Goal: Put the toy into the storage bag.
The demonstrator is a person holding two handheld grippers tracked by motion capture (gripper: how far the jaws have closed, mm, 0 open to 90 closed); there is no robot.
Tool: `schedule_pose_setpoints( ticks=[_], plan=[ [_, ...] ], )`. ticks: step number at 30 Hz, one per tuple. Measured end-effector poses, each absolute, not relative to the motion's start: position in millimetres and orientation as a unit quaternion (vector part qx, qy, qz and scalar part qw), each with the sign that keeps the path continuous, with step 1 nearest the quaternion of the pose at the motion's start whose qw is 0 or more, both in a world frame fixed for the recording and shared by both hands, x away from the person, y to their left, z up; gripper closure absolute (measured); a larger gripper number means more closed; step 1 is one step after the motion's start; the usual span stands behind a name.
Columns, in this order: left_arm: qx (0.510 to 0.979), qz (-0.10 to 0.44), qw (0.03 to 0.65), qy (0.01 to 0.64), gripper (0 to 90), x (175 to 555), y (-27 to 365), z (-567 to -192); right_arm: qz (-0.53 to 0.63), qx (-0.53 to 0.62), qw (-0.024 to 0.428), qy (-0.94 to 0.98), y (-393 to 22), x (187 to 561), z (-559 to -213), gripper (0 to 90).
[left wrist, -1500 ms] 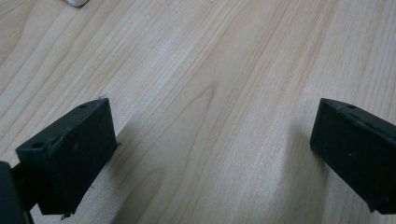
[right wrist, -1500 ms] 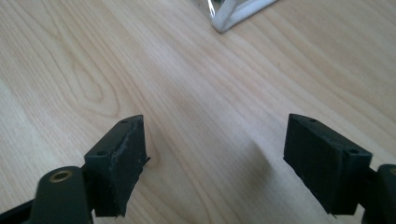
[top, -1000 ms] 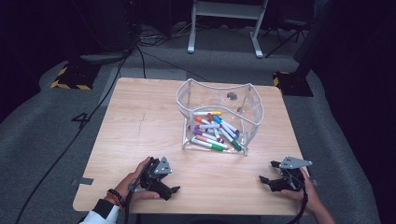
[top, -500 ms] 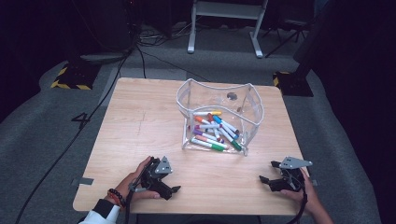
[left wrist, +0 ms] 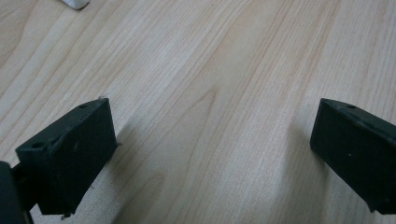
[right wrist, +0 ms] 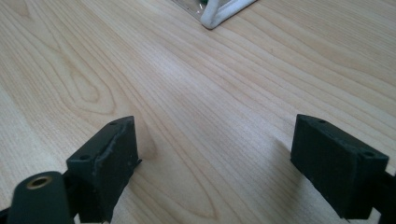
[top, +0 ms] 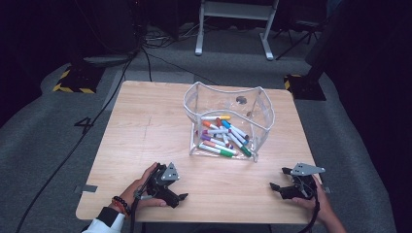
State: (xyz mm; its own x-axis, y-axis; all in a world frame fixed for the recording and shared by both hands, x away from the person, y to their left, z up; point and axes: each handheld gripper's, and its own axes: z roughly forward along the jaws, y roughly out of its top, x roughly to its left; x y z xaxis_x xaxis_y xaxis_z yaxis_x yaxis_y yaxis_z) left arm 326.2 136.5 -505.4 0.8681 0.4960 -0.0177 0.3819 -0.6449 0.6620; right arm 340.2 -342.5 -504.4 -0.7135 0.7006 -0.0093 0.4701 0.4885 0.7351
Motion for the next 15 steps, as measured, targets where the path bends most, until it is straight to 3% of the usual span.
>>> schedule_pose_setpoints(
  ticks=[15],
  plan=[
    [0.904, 0.083, 0.345, 0.241, 0.5, 327.1, 136.3, -505.4, 0.370, 0.345, 0.155, 0.849, -342.5, 340.2, -504.4, 15.0]
  ],
)
